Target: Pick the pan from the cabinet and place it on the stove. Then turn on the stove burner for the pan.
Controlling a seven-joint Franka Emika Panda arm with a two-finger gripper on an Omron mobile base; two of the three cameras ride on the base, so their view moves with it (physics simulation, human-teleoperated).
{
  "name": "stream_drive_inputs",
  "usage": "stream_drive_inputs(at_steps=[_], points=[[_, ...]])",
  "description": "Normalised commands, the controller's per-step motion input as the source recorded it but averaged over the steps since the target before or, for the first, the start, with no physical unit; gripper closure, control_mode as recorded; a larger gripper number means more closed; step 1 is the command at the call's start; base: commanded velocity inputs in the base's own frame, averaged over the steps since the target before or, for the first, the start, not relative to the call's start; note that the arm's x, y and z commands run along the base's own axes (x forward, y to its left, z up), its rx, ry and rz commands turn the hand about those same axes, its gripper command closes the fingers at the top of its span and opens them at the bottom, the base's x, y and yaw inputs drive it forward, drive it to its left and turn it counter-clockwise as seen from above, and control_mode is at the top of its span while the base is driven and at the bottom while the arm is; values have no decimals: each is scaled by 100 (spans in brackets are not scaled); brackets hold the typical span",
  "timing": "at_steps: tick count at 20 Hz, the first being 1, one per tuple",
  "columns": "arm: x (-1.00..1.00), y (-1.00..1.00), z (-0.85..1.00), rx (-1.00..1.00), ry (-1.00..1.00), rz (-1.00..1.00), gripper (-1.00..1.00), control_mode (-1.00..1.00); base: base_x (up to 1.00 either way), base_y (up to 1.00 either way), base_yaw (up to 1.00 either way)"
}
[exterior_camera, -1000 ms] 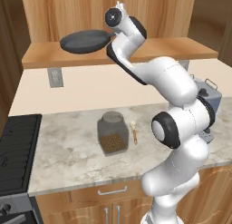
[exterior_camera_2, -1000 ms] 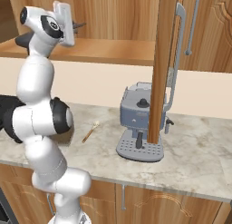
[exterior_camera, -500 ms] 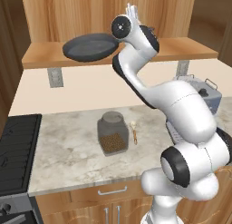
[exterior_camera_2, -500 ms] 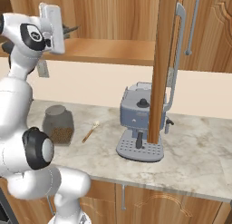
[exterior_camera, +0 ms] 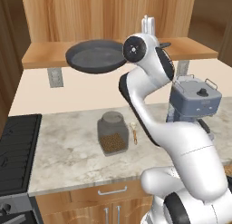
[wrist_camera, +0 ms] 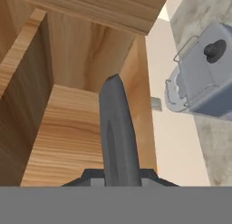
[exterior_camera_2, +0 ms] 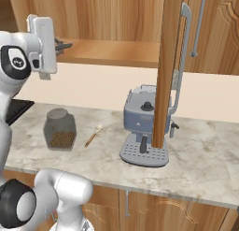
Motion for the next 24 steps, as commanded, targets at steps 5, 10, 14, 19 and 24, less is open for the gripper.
stream_drive_inputs(at_steps=[5, 10, 14, 19, 24], points=[[-90, -11, -19, 4, -4, -4, 100, -100, 0, 0, 0], [-74, -5, -23, 0, -4, 0, 100, -100, 0, 0, 0], [-67, -1, -23, 0, -4, 0, 100, -100, 0, 0, 0], [-19, 1, -2, 0, 0, 0, 100, -100, 0, 0, 0], [-1, 0, -1, 0, 0, 0, 100, -100, 0, 0, 0]])
